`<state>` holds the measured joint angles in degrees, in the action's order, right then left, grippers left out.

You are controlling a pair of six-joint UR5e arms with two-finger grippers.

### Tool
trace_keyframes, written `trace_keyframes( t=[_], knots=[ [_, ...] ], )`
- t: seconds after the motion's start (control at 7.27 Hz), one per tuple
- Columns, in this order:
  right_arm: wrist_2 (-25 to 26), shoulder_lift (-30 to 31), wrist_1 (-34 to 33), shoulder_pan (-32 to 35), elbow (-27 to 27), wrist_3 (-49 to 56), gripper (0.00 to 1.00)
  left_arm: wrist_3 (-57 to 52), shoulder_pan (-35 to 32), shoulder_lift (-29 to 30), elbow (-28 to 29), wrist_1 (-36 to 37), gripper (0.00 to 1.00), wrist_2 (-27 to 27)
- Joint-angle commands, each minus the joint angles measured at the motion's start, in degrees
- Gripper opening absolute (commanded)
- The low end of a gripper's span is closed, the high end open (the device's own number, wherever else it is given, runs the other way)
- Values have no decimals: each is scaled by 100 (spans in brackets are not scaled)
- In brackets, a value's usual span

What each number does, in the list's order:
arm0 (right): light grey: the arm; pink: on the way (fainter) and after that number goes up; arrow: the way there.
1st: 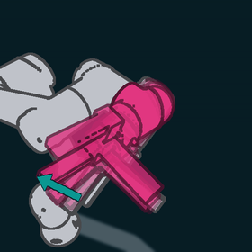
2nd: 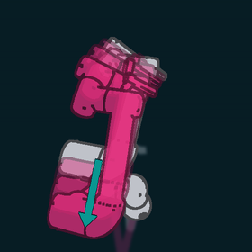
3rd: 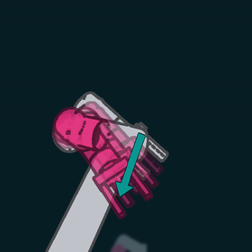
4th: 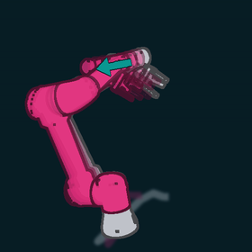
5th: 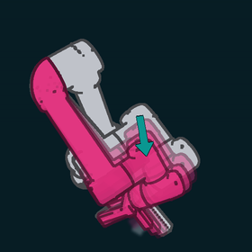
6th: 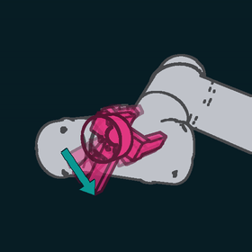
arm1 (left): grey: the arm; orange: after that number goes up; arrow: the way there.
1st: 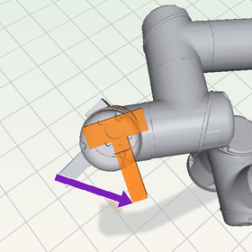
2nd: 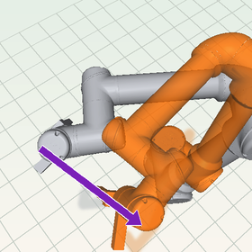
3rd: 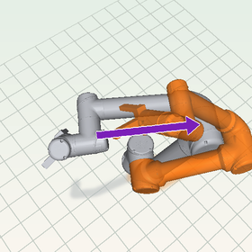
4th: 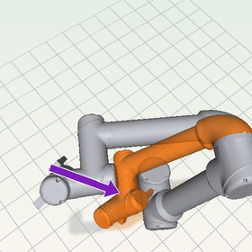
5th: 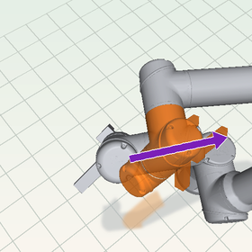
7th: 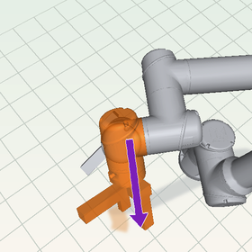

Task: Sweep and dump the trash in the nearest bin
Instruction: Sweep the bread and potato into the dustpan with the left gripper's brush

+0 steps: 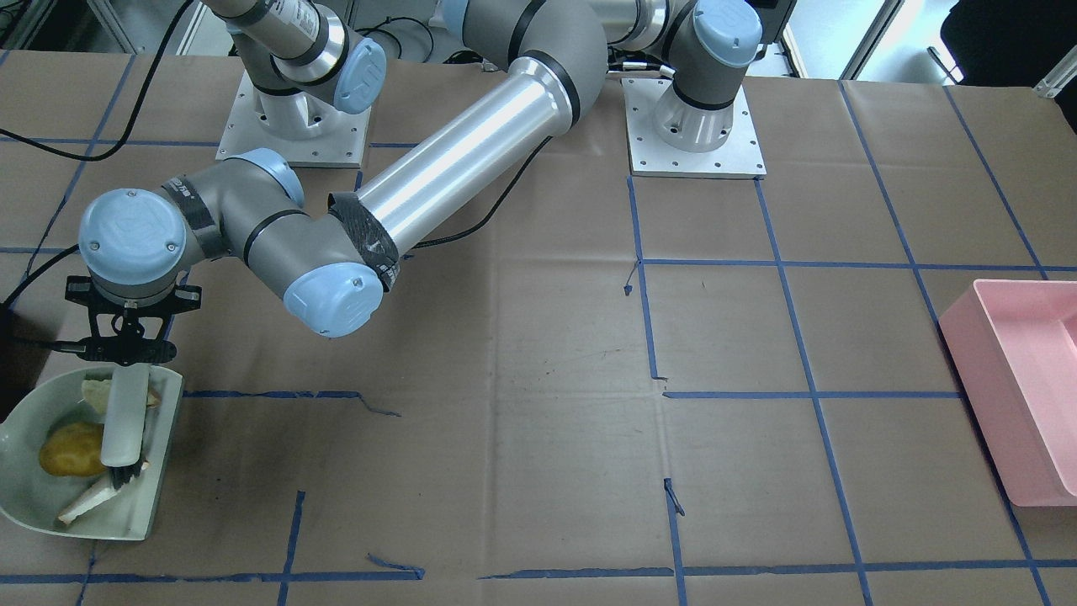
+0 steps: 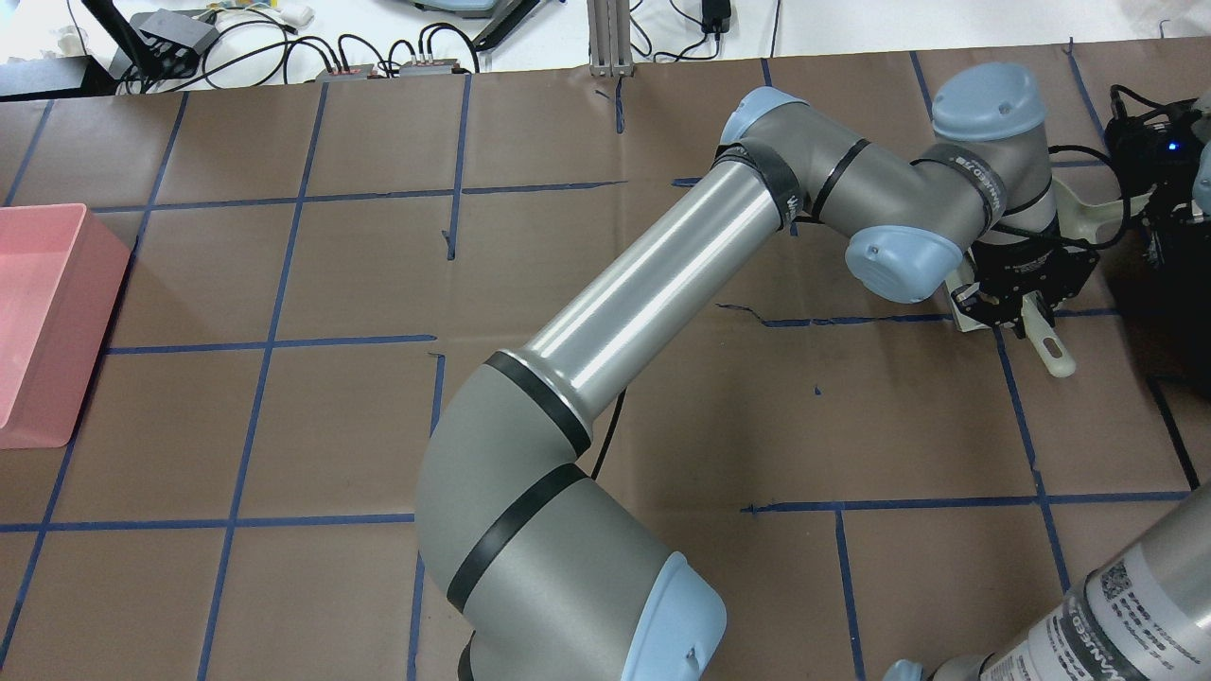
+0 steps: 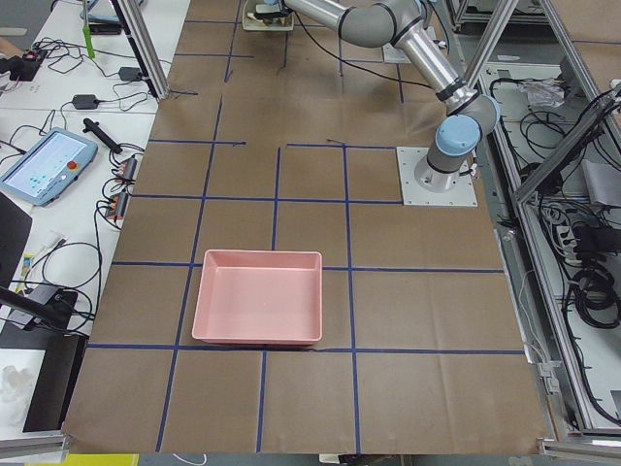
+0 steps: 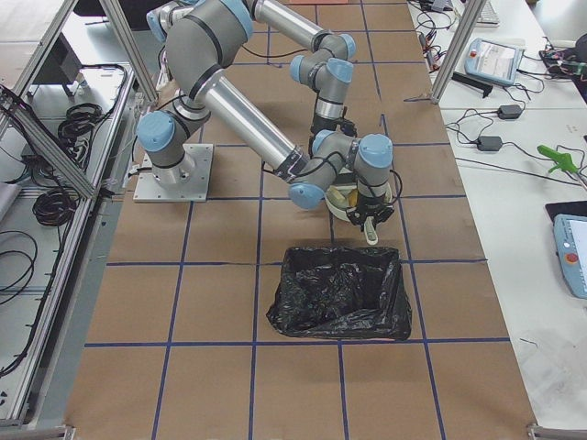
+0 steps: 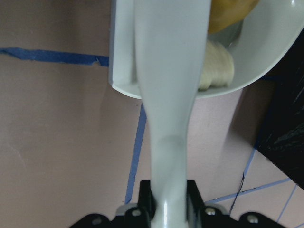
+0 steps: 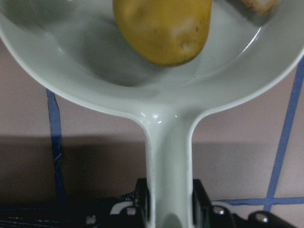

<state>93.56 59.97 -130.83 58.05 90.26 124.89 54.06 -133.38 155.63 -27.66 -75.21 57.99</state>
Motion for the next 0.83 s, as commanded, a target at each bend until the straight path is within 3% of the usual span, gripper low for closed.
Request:
trace_keyframes(
  t=[0.0, 0.28, 0.69],
  knots=[
    [4, -3, 40, 75, 1, 0, 0, 470, -12, 221, 225, 242, 0, -540],
    [4, -3, 40, 75, 1, 0, 0, 887, -3, 222, 270, 305, 0, -1069],
    [-5, -3, 40, 75, 1, -9, 0, 791, 75, 144, 218, 297, 0, -948]
  ],
)
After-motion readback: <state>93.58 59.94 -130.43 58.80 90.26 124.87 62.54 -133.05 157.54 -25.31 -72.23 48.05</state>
